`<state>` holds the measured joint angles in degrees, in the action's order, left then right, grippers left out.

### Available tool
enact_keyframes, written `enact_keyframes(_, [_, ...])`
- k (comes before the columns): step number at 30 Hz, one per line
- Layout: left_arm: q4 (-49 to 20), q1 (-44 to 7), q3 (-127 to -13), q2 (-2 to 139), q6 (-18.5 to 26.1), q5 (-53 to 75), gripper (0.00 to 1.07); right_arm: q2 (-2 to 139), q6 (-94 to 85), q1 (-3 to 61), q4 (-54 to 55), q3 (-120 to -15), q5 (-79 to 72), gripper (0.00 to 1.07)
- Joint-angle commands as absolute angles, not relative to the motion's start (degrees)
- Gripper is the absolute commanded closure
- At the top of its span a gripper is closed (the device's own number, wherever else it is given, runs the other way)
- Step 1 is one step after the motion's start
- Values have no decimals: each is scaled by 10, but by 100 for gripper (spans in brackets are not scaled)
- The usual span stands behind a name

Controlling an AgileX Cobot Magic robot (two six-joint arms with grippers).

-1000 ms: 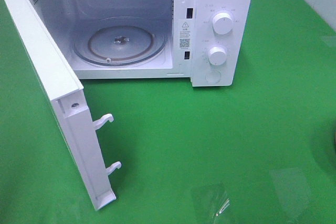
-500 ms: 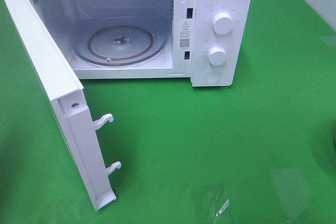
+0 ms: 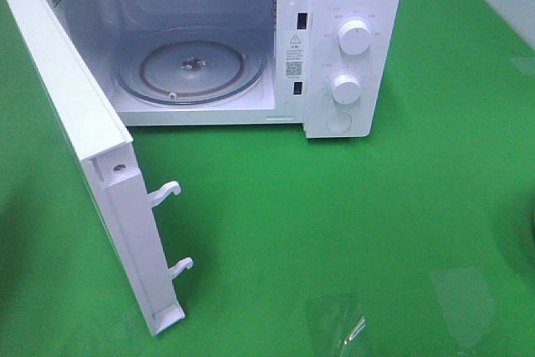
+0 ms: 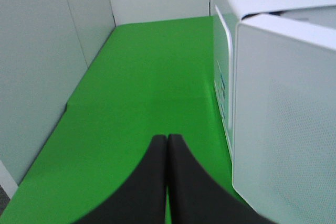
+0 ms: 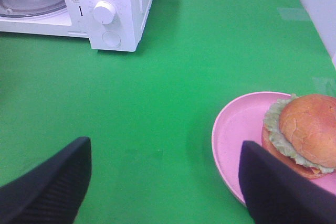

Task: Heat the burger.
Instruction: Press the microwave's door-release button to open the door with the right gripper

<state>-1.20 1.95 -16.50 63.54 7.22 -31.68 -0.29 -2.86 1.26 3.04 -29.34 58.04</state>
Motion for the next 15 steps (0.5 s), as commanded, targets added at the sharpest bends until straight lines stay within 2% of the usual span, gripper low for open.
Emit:
enact_keyframes(1, [16,19,-164,670,55,-347,107,-17,-33,8,32,-290,575,31])
enact_keyframes(2, [49,19,-164,700,32,-362,107,-17,-33,8,32,-290,575,31])
enact_keyframes(3, [49,19,-164,700,32,-362,107,-17,-33,8,32,-290,575,31])
enact_keyframes(4, [72,19,-165,726,7,-386,107,-17,-33,8,32,-290,575,31])
enact_keyframes(6, [85,19,-167,752,-9,-406,107,-17,-33,8,32,-290,575,31])
enact_keyframes(12, [126,18,-186,815,-22,-427,107,-17,-33,8,32,-290,575,31])
enact_keyframes(15, [167,16,-207,842,-49,-434,107,-17,-33,8,32,-290,575,31])
